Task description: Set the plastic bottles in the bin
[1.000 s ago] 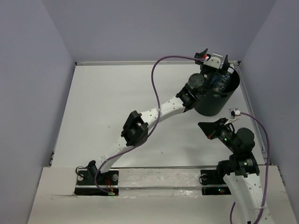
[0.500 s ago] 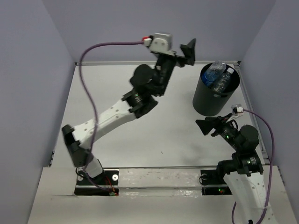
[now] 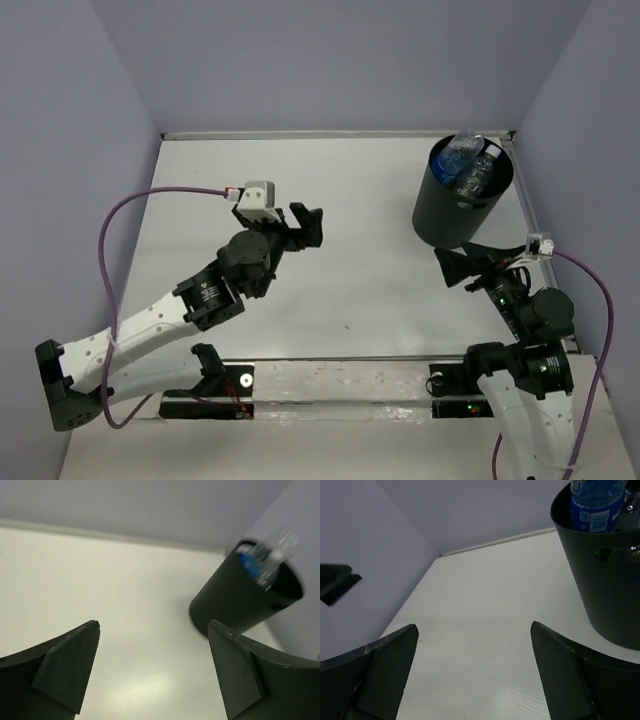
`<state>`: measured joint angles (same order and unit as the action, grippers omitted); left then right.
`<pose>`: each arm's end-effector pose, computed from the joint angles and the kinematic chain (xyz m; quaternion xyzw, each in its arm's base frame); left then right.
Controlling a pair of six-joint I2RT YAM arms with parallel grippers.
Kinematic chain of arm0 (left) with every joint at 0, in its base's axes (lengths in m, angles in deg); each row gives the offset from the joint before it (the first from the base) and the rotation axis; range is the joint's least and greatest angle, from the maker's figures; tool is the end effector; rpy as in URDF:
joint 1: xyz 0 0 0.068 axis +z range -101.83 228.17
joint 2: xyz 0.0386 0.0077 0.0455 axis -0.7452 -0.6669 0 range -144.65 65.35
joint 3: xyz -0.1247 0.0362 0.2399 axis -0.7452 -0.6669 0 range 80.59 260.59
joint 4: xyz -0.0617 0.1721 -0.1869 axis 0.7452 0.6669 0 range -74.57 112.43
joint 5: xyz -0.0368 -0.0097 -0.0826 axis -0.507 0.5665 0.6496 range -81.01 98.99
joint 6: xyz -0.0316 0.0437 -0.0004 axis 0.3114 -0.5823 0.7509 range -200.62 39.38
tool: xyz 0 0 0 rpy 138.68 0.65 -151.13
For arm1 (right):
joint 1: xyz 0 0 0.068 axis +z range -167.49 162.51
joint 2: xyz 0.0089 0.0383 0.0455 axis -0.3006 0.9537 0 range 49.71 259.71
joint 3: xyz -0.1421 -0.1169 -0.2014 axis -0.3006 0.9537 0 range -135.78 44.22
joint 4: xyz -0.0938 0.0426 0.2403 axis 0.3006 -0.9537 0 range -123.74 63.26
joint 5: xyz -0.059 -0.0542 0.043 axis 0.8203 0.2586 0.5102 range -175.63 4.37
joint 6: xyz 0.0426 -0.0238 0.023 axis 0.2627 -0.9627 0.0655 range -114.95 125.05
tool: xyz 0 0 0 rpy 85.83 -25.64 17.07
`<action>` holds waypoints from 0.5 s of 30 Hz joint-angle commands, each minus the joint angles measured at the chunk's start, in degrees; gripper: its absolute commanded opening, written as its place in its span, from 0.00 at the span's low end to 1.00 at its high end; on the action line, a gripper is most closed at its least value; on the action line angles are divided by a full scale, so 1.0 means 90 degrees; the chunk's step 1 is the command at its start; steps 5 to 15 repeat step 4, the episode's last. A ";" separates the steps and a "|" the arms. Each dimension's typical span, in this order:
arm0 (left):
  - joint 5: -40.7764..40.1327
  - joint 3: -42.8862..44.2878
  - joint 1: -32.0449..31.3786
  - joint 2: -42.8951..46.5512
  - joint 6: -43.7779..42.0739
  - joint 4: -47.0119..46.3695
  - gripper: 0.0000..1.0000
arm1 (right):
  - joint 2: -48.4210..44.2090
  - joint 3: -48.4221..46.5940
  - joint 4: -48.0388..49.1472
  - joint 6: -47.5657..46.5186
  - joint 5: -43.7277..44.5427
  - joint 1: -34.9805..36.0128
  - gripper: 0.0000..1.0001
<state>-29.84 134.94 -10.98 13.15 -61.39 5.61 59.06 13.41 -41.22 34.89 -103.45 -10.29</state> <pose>0.1219 -0.1605 0.4122 -0.0400 0.6462 -0.3009 0.7002 0.0707 0.0199 0.3149 0.0148 0.6647 0.3324 0.6689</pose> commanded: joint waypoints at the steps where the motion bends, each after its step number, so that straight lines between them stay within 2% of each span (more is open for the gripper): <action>1: -0.0032 -0.0840 -0.0009 0.0828 0.0949 0.1316 0.99 | -0.0062 0.0083 0.0524 0.0287 0.0242 0.0010 1.00; 4: 0.0280 -0.1369 -0.0009 0.1433 0.0950 0.1141 0.99 | 0.0084 0.0093 0.0700 0.0336 0.0232 0.0010 1.00; 15: 0.0280 -0.1369 -0.0009 0.1433 0.0950 0.1141 0.99 | 0.0084 0.0093 0.0700 0.0336 0.0232 0.0010 1.00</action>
